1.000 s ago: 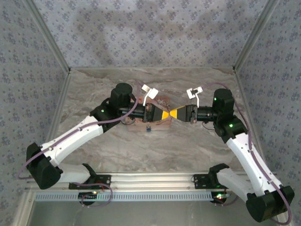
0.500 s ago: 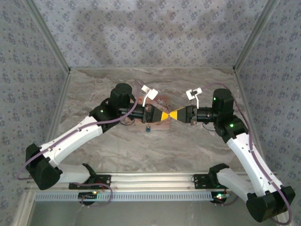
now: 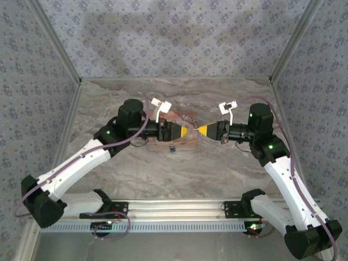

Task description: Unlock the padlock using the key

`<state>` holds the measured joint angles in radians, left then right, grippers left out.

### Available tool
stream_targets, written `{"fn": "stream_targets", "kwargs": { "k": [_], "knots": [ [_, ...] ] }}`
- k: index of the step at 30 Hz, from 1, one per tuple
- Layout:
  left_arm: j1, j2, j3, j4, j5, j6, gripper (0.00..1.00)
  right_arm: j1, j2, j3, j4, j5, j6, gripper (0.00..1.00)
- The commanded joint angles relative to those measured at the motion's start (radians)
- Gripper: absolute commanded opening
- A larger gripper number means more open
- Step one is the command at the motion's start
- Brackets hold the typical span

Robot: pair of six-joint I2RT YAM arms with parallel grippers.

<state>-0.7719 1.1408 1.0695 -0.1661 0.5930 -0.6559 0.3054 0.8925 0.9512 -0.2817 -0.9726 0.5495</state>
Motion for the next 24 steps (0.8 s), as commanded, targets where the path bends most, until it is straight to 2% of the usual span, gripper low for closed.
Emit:
{"fn": "stream_targets", "kwargs": {
  "k": [1,9,10,11,15,18,22,24],
  "knots": [
    [-0.003,-0.062,-0.073,-0.079,-0.151,-0.007,0.66,0.004,0.009,0.032,-0.066,0.144,-0.053,0.0],
    [-0.077,-0.115,-0.323,-0.015,-0.386,-0.064,0.84,0.069,0.179,0.074,-0.075,0.46,-0.158,0.0],
    [-0.088,-0.112,-0.349,0.005,-0.421,-0.07,0.87,0.084,0.211,0.086,-0.065,0.494,-0.173,0.0],
    [-0.095,-0.109,-0.372,0.031,-0.443,-0.078,0.98,0.098,0.242,0.101,-0.059,0.526,-0.182,0.0],
    [-0.098,-0.074,-0.473,0.161,-0.517,-0.112,0.98,0.145,0.406,0.192,-0.038,0.651,-0.24,0.0],
    [-0.102,-0.059,-0.565,0.333,-0.559,-0.107,0.98,0.145,0.527,0.277,-0.01,0.713,-0.249,0.0],
    [-0.123,-0.042,-0.691,0.593,-0.663,-0.045,0.98,0.151,0.68,0.385,0.003,0.78,-0.275,0.0],
    [-0.127,-0.034,-0.719,0.648,-0.711,-0.013,0.98,0.152,0.752,0.441,-0.005,0.808,-0.285,0.0]
  ]
}}
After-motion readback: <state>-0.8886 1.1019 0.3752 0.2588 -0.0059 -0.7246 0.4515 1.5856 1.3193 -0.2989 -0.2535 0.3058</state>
